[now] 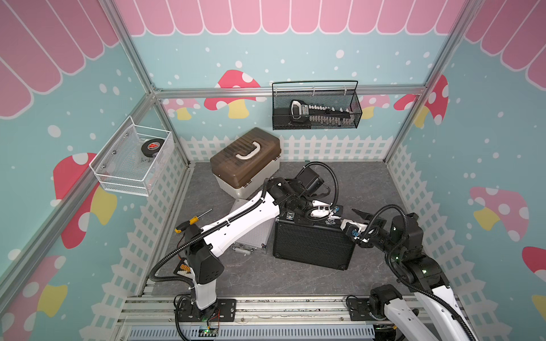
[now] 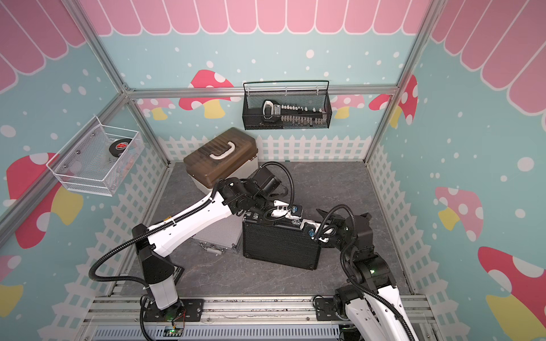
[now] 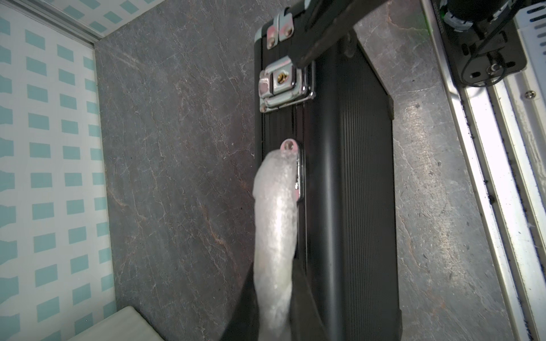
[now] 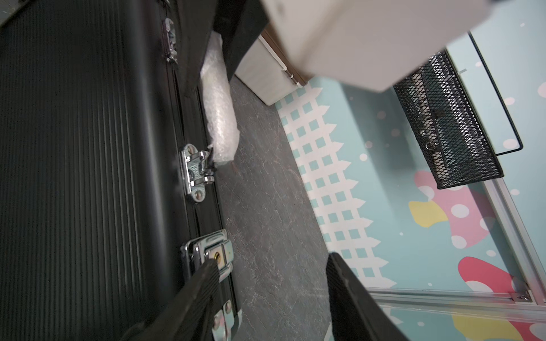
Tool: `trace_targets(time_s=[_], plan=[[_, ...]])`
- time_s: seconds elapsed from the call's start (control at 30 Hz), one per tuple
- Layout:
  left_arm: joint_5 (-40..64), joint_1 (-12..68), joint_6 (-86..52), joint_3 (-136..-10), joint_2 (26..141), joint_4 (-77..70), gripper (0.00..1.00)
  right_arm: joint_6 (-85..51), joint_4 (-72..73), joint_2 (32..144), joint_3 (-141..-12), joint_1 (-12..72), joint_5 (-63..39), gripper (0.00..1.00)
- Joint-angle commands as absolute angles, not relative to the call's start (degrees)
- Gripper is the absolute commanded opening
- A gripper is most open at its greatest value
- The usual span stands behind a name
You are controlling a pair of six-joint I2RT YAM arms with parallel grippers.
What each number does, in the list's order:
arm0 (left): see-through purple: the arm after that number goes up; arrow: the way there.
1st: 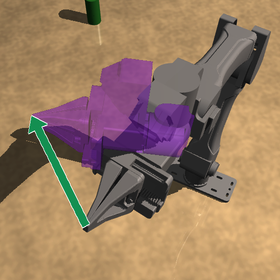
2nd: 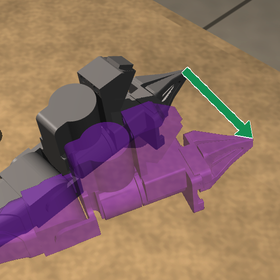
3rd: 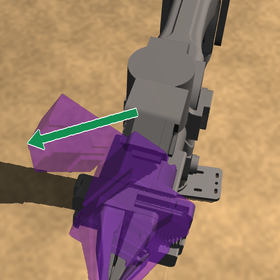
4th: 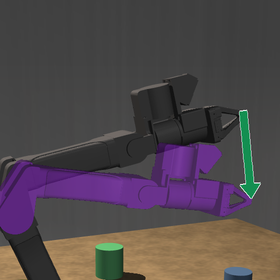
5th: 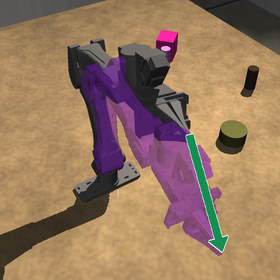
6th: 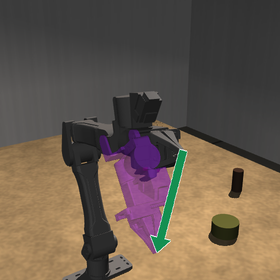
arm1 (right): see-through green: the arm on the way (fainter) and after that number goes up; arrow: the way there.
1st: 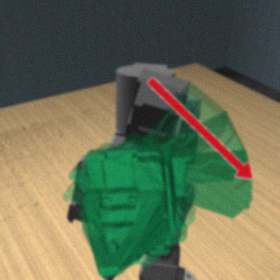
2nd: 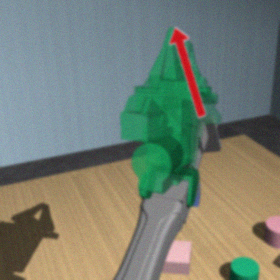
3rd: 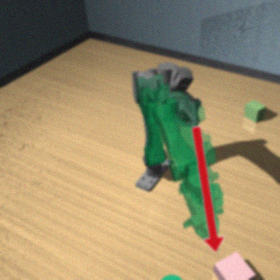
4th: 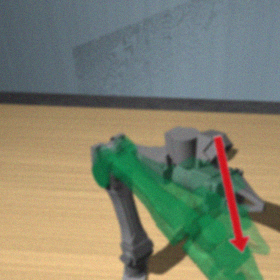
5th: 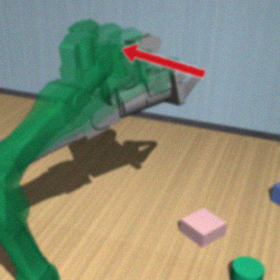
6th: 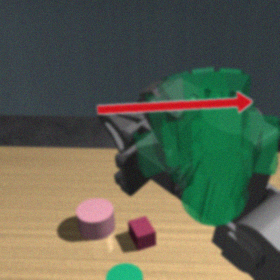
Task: Open the poker set cases
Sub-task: Open the fastener on the poker set case.
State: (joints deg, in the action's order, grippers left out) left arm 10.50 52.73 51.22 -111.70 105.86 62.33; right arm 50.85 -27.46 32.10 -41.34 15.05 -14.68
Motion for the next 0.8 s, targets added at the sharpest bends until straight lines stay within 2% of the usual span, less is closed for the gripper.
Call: trace_targets(time_s=[0.0, 0.47, 0.77], plan=[[9.7, 53.1, 52.6, -116.4, 103.4, 57.5, 0.0, 51.3, -27.8, 32.0, -42.9, 15.1, -16.8, 0.58], [10.2, 54.1, 50.5, -111.2, 103.8, 57.1, 0.0, 55.4, -30.2, 28.3, -38.7, 15.1, -13.9, 0.58], [12.0, 54.2, 50.5, -110.6, 104.2, 57.0, 0.0, 58.1, -24.2, 27.6, -36.8, 15.1, -11.5, 0.55]])
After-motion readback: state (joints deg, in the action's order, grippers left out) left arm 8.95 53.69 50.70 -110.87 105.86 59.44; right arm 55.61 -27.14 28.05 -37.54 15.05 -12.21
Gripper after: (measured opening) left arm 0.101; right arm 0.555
